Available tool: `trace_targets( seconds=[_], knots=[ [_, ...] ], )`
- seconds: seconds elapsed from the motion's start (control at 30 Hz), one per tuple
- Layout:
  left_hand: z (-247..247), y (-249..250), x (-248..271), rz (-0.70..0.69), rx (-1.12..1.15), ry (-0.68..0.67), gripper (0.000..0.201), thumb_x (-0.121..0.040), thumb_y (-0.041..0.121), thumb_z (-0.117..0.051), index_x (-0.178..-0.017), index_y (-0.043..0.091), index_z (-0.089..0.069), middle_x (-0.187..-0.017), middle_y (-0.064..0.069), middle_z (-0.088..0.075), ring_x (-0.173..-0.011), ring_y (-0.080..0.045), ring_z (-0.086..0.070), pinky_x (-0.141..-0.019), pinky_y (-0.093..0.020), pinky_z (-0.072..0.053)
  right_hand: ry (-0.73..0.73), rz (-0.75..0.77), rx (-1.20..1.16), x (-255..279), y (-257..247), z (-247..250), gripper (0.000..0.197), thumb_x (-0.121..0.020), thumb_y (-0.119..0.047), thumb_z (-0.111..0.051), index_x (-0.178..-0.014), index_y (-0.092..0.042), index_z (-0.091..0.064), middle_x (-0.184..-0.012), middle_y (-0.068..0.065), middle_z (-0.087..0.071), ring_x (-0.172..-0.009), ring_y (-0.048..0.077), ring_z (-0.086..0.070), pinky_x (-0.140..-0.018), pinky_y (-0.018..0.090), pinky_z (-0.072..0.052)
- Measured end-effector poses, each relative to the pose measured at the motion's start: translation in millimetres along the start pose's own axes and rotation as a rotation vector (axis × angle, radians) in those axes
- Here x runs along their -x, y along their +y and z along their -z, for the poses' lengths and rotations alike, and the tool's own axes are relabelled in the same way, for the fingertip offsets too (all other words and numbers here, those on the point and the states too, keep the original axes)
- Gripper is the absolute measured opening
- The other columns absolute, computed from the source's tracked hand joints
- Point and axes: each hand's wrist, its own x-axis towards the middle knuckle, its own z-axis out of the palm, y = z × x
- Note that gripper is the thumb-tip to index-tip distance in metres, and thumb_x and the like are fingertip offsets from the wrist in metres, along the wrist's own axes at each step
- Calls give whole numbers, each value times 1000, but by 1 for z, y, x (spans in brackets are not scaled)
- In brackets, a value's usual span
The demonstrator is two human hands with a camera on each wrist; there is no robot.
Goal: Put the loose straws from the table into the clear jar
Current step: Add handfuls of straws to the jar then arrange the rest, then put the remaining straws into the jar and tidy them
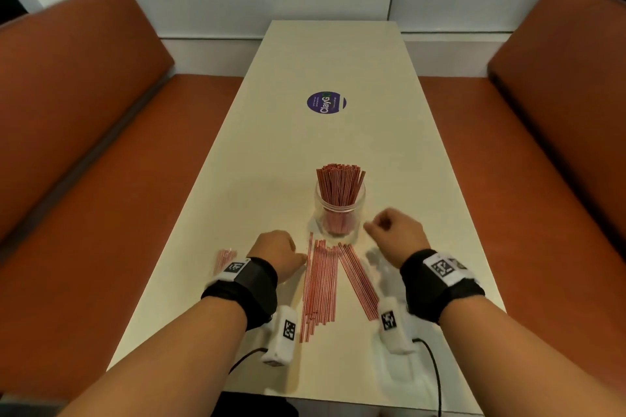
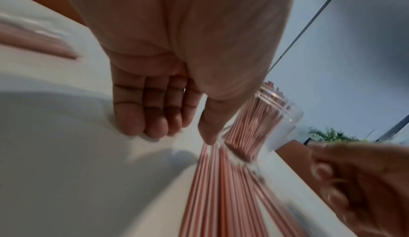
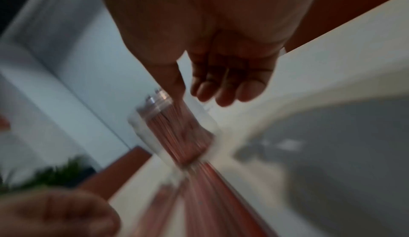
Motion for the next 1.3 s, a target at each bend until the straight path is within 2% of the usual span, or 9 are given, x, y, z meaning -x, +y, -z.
trace_targets(
  seconds=[0.1, 0.17, 0.23, 0.43, 0.6, 0.9, 1.07, 1.17, 1.3],
  knots=[
    [-14, 3, 7, 10, -15, 18, 41, -80, 46, -69, -75, 5, -67, -78, -9, -69, -71, -22, -64, -66, -32, -54, -175, -60, 322, 14, 19, -18, 24, -82, -42, -62, -85, -18, -61, -86, 1, -64, -81, 20, -59, -70, 26, -45],
    [-19, 9, 12, 25, -14, 27, 46, -74, 52, -72, -60, 11, -56, -59, -1, -56, -54, -17, -53, -48, -26, -40, -194, -43, 375, 22, 15, -23, 35, -78, -49, -64, -86, -15, -63, -85, 3, -66, -80, 20, -61, -67, 28, -48],
    [-23, 15, 15, 35, -23, 30, 50, -67, 56, -74, -56, 16, -48, -54, 2, -47, -47, -14, -46, -42, -23, -29, -207, -40, 393, 28, 10, -26, 43, -72, -52, -69, -86, -12, -64, -84, 4, -67, -77, 21, -63, -66, 30, -51],
    [-28, 26, 19, 43, -79, 27, 40, -71, 46, -75, -65, 13, -54, -68, -3, -57, -63, -22, -56, -56, -25, -42, -221, -56, 433, 32, 6, -27, 43, -71, -45, -75, -94, -11, -64, -93, 5, -67, -83, 22, -64, -67, 28, -51],
    [-26, 18, 12, 79, -26, -15, 30, -81, 31, -64, -61, 10, -57, -68, -6, -61, -64, -24, -61, -53, -25, -42, -213, -59, 381, 30, 8, -23, 23, -81, -30, -68, -89, -9, -71, -93, 9, -72, -87, 25, -67, -70, 29, -51],
    [-20, 10, 8, 79, 94, -36, 33, -87, 36, -65, -79, 4, -68, -86, -11, -69, -85, -26, -66, -71, -28, -49, -207, -70, 288, 25, 16, -19, 23, -84, -30, -68, -97, -11, -68, -101, 5, -68, -80, 16, -54, -69, 24, -41],
    [-11, 0, 13, 86, 255, -3, 34, -92, 31, -58, -66, 10, -60, -70, -7, -61, -72, -26, -60, -76, -31, -52, -257, -58, 328, 24, 15, -15, 26, -94, -29, -53, -102, -8, -66, -97, 7, -64, -81, 19, -52, -69, 26, -38],
    [2, 0, 18, 48, 538, 48, 25, -95, 24, -56, -80, 5, -65, -82, -13, -69, -76, -29, -69, -77, -41, -59, -263, -94, 231, 22, 18, -14, 24, -97, -26, -44, -97, -9, -62, -95, 7, -64, -82, 21, -55, -70, 27, -40],
    [39, 29, 17, -61, 872, 195, 17, -97, 18, -53, -100, 6, -64, -88, -10, -70, -73, -23, -70, -68, -37, -58, -267, -108, 126, 22, 23, -14, 12, -99, -17, -40, -96, -10, -50, -96, 4, -59, -84, 20, -53, -59, 24, -37]
  ],
)
